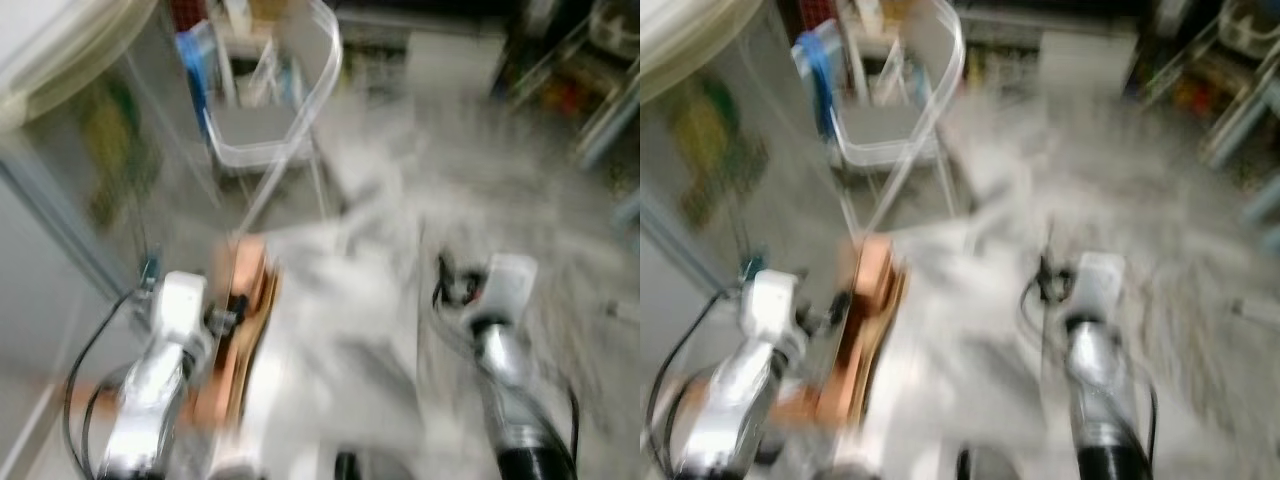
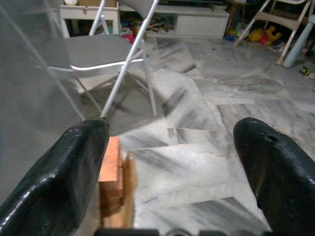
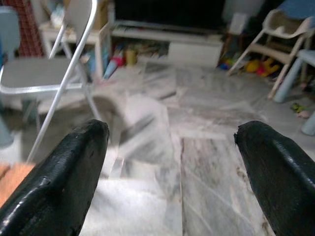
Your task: Restocking fridge
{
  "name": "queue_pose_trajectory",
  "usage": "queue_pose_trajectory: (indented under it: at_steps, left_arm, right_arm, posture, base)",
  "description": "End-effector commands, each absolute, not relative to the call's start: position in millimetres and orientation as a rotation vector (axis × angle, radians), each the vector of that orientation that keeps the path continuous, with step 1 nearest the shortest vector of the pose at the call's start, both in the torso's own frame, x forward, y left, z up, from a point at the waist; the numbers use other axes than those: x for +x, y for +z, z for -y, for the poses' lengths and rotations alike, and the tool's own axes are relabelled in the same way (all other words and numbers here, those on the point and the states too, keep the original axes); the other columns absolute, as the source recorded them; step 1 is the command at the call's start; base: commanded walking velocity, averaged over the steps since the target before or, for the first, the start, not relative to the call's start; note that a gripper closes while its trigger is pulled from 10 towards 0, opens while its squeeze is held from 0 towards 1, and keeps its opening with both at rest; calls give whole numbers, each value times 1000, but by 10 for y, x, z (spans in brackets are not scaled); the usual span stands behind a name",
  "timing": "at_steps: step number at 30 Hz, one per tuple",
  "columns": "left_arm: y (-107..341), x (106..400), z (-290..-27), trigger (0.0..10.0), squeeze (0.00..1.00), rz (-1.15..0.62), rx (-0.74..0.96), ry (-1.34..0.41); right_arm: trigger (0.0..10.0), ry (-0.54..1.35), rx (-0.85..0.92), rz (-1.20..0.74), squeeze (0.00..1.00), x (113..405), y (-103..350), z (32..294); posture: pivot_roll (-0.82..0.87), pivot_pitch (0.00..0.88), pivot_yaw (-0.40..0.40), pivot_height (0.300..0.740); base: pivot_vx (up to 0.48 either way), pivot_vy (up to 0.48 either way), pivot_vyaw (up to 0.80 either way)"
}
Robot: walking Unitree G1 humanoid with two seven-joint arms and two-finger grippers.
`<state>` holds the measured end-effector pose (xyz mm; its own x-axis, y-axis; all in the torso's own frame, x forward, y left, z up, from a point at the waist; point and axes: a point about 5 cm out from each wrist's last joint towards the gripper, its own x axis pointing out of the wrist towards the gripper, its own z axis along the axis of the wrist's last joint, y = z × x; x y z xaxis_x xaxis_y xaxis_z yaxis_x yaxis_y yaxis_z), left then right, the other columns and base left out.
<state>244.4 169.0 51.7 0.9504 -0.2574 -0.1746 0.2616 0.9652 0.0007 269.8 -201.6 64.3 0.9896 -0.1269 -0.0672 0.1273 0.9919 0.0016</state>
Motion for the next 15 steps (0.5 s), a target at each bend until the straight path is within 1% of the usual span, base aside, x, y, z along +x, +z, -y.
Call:
queue_pose_trajectory:
  at_steps: [1,4,7,15]
  left_arm:
    - [484,2407,-1811,10000,0,-198,45,-232]
    - [488,2402,-1822,10000,0,-198,42,-223]
    - [490,2380,-1844,10000,0,-193,43,-215]
    - [450,2254,-1860,10000,0,-206,54,-227]
  right_arm:
    - [10000,-101,18,-44,0,2734,691,1921]
    - [10000,-95,20,-45,0,2735,683,1891]
    - [10000,-90,20,-48,0,2738,679,1886]
    - [10000,-86,15,-54,0,2734,667,1901]
  posture:
    - [92,40,-29,740]
    - [96,41,-32,740]
    - [100,43,-35,740]
    - [102,49,-45,740]
  base:
    - [0,334,-513]
    - [0,417,-494]
    - [0,0,-438]
    - [0,0,0]
